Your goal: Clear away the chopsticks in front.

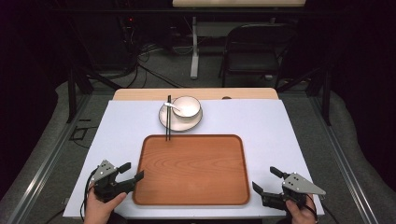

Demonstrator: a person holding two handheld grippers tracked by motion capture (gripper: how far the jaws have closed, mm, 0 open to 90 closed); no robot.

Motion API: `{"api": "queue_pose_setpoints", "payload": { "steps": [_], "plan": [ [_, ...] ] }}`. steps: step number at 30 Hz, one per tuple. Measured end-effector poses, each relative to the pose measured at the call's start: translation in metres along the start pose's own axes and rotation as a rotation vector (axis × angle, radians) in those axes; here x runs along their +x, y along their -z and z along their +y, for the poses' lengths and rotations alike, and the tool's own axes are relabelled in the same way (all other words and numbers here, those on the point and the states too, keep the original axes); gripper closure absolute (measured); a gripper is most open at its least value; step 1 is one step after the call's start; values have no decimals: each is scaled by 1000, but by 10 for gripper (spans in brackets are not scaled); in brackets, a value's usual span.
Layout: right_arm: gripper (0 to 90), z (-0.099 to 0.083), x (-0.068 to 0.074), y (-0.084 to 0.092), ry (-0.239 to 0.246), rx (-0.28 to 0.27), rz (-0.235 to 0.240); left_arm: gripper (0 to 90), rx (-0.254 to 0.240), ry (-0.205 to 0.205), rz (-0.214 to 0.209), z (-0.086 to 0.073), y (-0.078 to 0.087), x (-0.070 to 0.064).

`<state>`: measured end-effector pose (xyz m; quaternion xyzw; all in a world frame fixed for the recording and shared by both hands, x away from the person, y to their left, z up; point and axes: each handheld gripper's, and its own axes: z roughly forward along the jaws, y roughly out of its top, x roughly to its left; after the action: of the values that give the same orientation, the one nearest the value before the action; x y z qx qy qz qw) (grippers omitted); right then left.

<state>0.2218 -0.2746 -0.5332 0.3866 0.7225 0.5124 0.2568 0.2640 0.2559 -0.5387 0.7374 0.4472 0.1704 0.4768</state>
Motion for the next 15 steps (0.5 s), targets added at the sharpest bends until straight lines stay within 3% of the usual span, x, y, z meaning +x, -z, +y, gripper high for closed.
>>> {"api": "queue_pose_setpoints", "payload": {
  "steps": [6, 10, 15],
  "plan": [
    [146, 0, 0, 0, -5, -2, -5, 303, 44, 53, -8, 2, -5, 2],
    [146, 0, -1, -1, -10, 6, -3, 253, 72, 127, -49, 6, -12, 5],
    [146, 0, -2, -1, -13, 3, -8, 257, 90, 115, -58, 20, -21, 5]
  ]
}}
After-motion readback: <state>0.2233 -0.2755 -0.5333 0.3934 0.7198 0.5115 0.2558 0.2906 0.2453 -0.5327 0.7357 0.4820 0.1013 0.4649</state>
